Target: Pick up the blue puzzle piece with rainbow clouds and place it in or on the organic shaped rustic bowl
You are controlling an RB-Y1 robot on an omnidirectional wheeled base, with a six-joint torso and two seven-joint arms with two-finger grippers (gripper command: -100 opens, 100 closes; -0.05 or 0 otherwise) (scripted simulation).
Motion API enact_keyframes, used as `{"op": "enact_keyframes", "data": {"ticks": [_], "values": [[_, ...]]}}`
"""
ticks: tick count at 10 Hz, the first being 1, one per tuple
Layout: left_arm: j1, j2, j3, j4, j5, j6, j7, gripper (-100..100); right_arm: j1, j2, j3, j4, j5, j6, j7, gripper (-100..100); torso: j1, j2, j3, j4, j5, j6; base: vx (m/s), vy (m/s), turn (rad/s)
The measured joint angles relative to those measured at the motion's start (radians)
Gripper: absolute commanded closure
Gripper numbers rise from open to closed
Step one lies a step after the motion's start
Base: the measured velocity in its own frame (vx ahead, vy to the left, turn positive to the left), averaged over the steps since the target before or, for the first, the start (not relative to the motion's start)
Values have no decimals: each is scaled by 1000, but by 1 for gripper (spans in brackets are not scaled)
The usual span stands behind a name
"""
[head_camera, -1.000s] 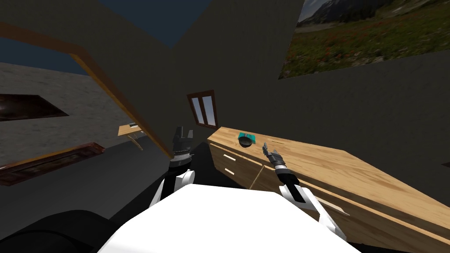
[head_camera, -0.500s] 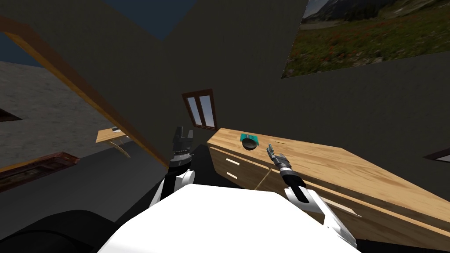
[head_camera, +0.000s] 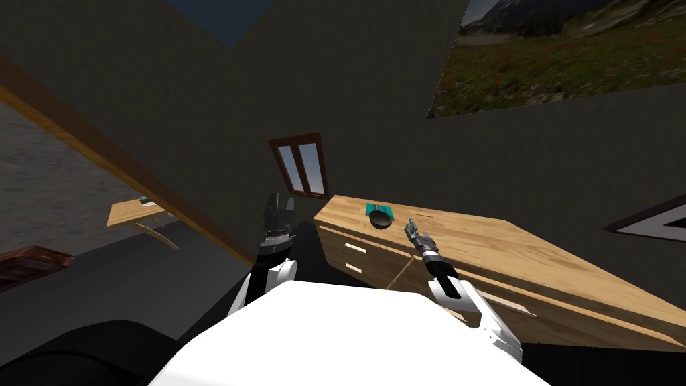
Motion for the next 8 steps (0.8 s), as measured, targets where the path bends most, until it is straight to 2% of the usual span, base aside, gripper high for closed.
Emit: {"op": "enact_keyframes", "data": {"ticks": [2, 3, 4, 5, 8], "values": [[0, 0, 0, 0, 0, 0, 0, 0, -61, -2, 16, 61, -4, -14, 12, -100, -1, 1, 0, 0, 0, 1, -37, 20, -199], [0, 0, 0, 0, 0, 0, 0, 0, -100, -8, 19, 101, -9, -27, 18, -100, 0, 0, 0, 0, 0, 0, -14, 11, 51], [0, 0, 0, 0, 0, 0, 0, 0, -115, -8, 22, 124, -11, -30, 19, -100, -1, 0, 0, 0, 0, 0, 0, -2, 23], [0, 0, 0, 0, 0, 0, 0, 0, -126, -6, 20, 152, -11, -36, 21, -100, -2, -1, -1, 0, 0, 0, -27, 1, -294], [0, 0, 0, 0, 0, 0, 0, 0, -208, -16, 41, 246, -21, -60, 36, -100, 0, 0, 0, 0, 0, 0, -28, 17, -99]]}}
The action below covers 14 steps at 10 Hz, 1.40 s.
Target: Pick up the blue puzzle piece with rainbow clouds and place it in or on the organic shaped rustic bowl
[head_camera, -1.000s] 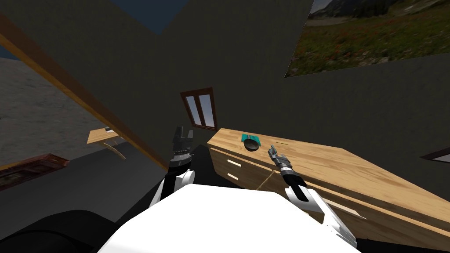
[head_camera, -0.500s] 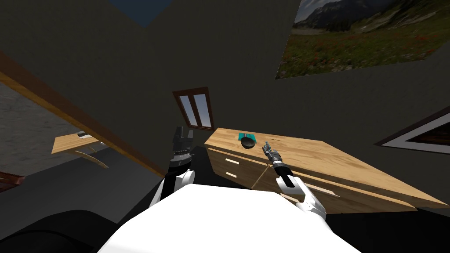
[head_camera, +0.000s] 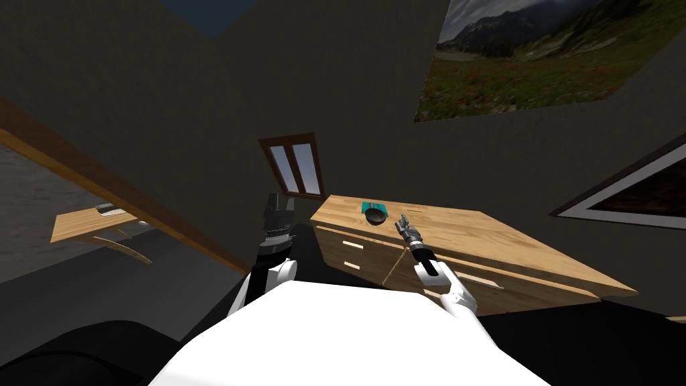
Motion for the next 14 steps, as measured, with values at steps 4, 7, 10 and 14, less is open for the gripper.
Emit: {"op": "enact_keyframes", "data": {"ticks": [4, 7, 10, 14], "values": [[0, 0, 0, 0, 0, 0, 0, 0, -103, -2, 23, 116, -7, -23, 21, -100, -1, -1, 0, 0, 0, 0, -21, 9, -93], [0, 0, 0, 0, 0, 0, 0, 0, -193, -16, 46, 210, -18, -43, 32, -100, 0, 0, 0, 0, 0, 0, -29, 12, -118], [0, 0, 0, 0, 0, 0, 0, 0, -284, -17, 64, 319, -26, -74, 55, -100, 0, 0, 0, 0, 0, 0, -28, 10, -111], [0, 0, 0, 0, 0, 0, 0, 0, -404, -29, 105, 437, -40, -95, 72, -100, 0, 1, 0, 0, 0, 1, -32, 12, -131]]}}
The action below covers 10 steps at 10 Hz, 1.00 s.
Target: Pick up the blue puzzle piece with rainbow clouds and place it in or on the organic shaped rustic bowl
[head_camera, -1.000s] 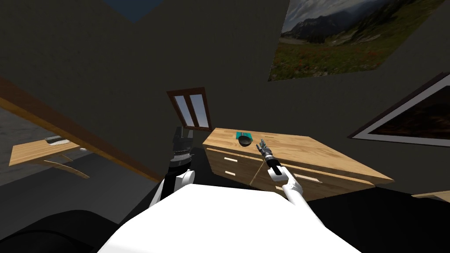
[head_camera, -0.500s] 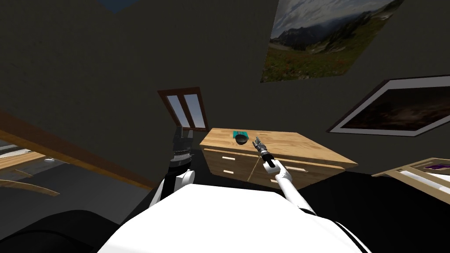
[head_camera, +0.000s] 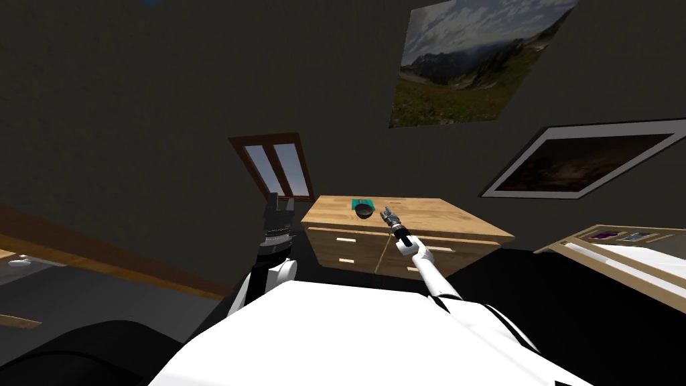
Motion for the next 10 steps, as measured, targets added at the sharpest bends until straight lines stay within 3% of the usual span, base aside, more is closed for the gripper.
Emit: {"op": "enact_keyframes", "data": {"ticks": [2, 4, 6, 9, 10], "values": [[0, 0, 0, 0, 0, 0, 0, 0, -55, -3, 7, 51, -4, -15, 10, -100, 0, -1, 0, 0, 0, -1, -10, 5, 31], [0, 0, 0, 0, 0, 0, 0, 0, -100, -7, 21, 109, -9, -27, 18, -100, -1, 0, 0, 0, 0, 0, -35, 8, -203], [0, 0, 0, 0, 0, 0, 0, 0, -143, -12, 35, 134, -13, -30, 19, -100, 0, 0, 0, 0, 0, -1, -11, 5, 28], [0, 0, 0, 0, 0, 0, 0, 0, -163, -9, 30, 194, -13, -40, 27, -100, -1, -2, -1, 0, 0, -1, -9, 1, -79], [0, 0, 0, 0, 0, 0, 0, 0, -202, -11, 36, 240, -19, -59, 41, -100, 0, -1, 0, 0, 0, 0, -44, 11, -153]]}}
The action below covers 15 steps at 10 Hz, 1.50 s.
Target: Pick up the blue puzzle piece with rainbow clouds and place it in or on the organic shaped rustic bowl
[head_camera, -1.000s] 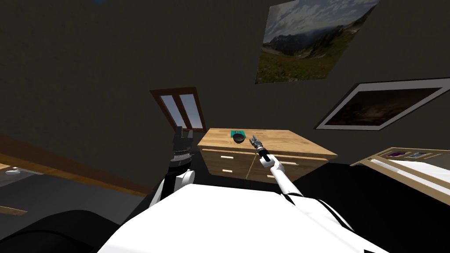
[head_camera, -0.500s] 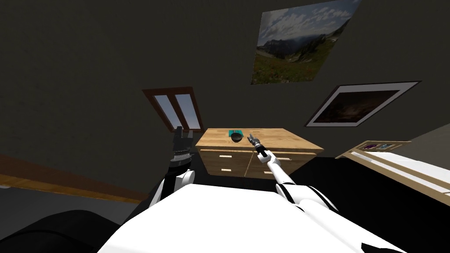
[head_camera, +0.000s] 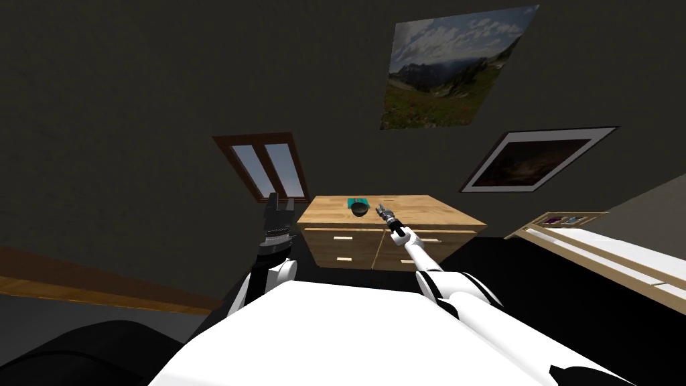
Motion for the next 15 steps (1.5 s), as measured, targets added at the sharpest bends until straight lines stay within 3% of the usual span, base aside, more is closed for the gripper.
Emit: {"op": "enact_keyframes", "data": {"ticks": [2, 3, 7, 8, 9, 10, 15], "values": [[0, 0, 0, 0, 0, 0, 0, 0, -48, -4, 13, 51, -3, -5, 5, -100, 0, 0, 0, 0, 0, -1, -14, 4, 12], [0, 0, 0, 0, 0, 0, 0, 0, -50, -4, 14, 54, -3, -6, 5, 100, 0, 0, 0, 0, 0, -1, 0, 0, 0], [0, 0, 0, 0, 0, 0, 0, 0, -49, -5, 12, 54, -4, -4, 5, 100, 0, -1, -1, 0, 0, -2, 0, -1, -4], [0, 0, 0, 0, 0, 0, 0, 0, -49, -5, 12, 54, -4, -4, 5, 0, 0, -1, -1, 0, 0, -2, 0, 0, 0], [0, 0, 0, 0, 0, 0, 0, 0, -49, -5, 12, 54, -4, -4, 5, 100, 0, -1, -1, 0, 0, -2, 43, -3, 268], [0, 0, 0, 0, 0, 0, 0, 0, -37, -2, -10, 58, -1, -9, 7, 100, 1, -5, -3, -2, -1, -7, 49, -18, 144], [0, 0, 0, 0, 0, 0, 0, 0, 110, 4, -27, -120, 14, 39, -32, 100, 0, -10, -10, -10, -6, -6, 30, -10, 119]]}}
